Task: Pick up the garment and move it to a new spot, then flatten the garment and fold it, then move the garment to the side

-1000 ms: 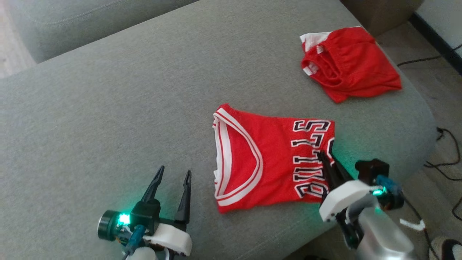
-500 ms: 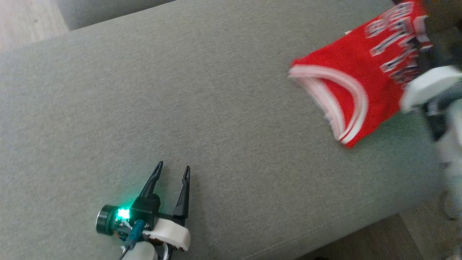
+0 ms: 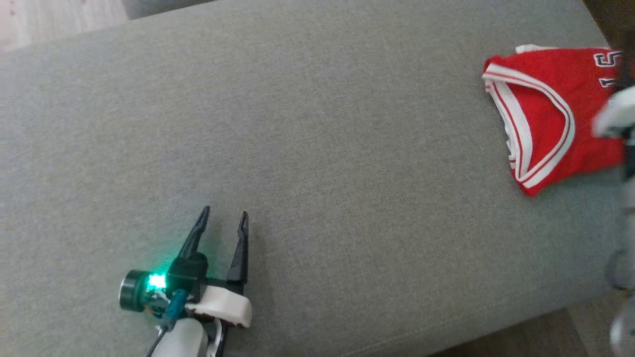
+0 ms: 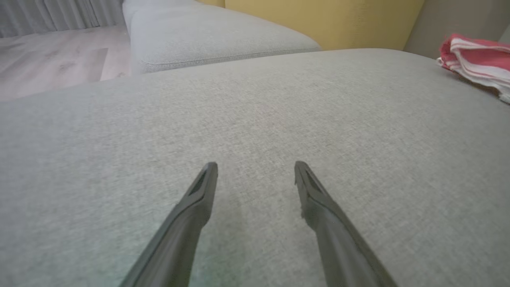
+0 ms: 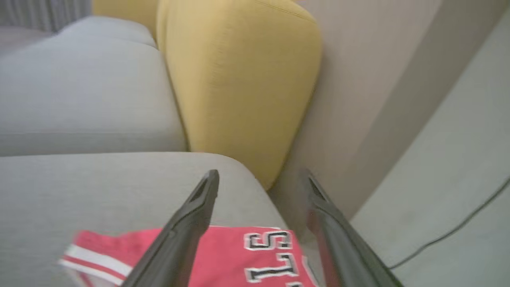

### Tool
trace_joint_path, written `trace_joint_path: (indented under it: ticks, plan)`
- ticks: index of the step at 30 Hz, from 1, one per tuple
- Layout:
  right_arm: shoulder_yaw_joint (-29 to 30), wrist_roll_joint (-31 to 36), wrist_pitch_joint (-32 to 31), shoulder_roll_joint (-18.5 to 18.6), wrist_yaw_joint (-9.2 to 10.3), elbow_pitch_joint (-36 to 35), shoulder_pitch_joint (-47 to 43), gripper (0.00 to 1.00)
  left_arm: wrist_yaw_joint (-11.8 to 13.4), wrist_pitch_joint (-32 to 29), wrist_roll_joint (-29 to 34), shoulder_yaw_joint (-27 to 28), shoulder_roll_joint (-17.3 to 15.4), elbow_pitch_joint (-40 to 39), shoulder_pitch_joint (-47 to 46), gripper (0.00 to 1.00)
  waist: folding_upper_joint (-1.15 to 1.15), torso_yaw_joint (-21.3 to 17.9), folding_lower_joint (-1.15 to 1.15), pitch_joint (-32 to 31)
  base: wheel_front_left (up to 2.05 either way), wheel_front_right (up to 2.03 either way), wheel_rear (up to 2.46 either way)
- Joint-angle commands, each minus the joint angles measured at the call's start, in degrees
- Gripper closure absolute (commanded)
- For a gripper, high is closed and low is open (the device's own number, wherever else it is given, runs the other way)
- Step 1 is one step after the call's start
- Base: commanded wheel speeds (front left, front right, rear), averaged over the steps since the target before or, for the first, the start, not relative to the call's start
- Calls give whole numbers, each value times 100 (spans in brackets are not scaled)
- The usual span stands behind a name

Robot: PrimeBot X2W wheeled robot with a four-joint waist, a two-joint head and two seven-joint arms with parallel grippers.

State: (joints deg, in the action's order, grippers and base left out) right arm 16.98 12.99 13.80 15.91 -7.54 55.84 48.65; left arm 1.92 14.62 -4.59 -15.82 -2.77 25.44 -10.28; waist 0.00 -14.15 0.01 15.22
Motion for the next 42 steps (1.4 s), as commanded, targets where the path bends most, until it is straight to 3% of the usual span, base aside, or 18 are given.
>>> trace_joint_path:
  ticks: [1, 6, 13, 24, 42]
  plan:
    - [-97, -54, 87, -112, 5, -262, 62, 0, 32, 38, -27, 231, -10, -186, -75, 0, 0, 68, -1, -75, 0, 0, 0]
    - [-550, -500, 116, -799, 5, -1042, -528, 0, 77, 38, -67, 404, -10, -256, 5, 0, 0, 332, -1, -238, 0, 0, 0]
    - [-1122, -1303, 118, -1210, 5, -2003, -2033, 0, 143, 38, -200, 477, -10, -287, 112, 0, 0, 996, -1, -437, 0, 0, 0]
    - [-1368, -1779, 119, -1301, 5, -2360, -3090, 0, 109, 38, -499, 538, -10, -213, 259, 0, 0, 1564, -1, -675, 0, 0, 0]
    - [-1955, -2343, 119, -1303, 5, -2440, -3716, 0, -118, 38, -951, 927, -10, -131, 690, 0, 0, 1645, -1, -1340, 0, 0, 0]
